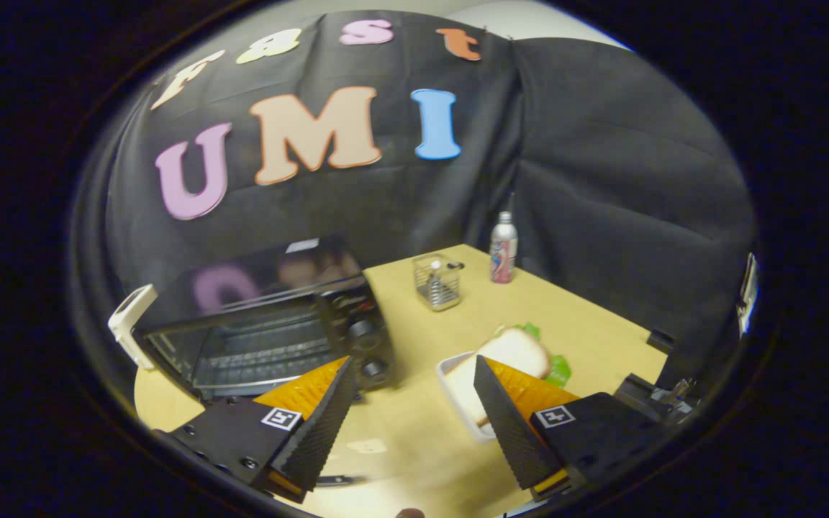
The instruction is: Open the toaster oven, put the food inside, and close the toaster oven door.
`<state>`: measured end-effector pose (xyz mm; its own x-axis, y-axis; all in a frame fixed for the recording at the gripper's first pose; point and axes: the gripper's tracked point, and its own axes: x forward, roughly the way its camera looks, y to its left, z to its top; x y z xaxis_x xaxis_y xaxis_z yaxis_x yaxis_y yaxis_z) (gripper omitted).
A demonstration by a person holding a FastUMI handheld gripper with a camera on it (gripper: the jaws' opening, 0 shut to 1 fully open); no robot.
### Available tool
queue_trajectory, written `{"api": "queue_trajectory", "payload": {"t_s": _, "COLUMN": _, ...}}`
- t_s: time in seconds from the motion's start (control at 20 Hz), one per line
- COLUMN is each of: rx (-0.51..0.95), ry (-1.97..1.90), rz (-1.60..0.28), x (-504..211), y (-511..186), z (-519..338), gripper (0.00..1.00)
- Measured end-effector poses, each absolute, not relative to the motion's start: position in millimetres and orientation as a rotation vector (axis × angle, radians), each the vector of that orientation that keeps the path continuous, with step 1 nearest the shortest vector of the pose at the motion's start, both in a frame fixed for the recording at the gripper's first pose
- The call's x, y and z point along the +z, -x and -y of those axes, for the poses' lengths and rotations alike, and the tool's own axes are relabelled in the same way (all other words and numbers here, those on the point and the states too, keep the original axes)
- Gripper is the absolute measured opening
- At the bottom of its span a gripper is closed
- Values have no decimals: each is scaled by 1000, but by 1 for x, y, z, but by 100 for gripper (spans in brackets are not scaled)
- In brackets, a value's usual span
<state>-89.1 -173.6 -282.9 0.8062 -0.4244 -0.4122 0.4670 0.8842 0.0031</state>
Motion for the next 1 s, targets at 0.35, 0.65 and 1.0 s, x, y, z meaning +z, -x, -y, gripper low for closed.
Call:
{"api": "queue_trajectory", "payload": {"t_s": 0.35, "rx": -640, "ry": -283, "rz": -341, "x": -286, "y": 102, "z": 274, "gripper": 99}}
{"api": "queue_trajectory", "payload": {"t_s": 0.65, "rx": -620, "ry": -408, "rz": -414, "x": -338, "y": 91, "z": 298, "gripper": 99}}
{"api": "queue_trajectory", "payload": {"t_s": 1.0, "rx": -508, "ry": -466, "rz": -594, "x": -405, "y": 85, "z": 283, "gripper": 99}}
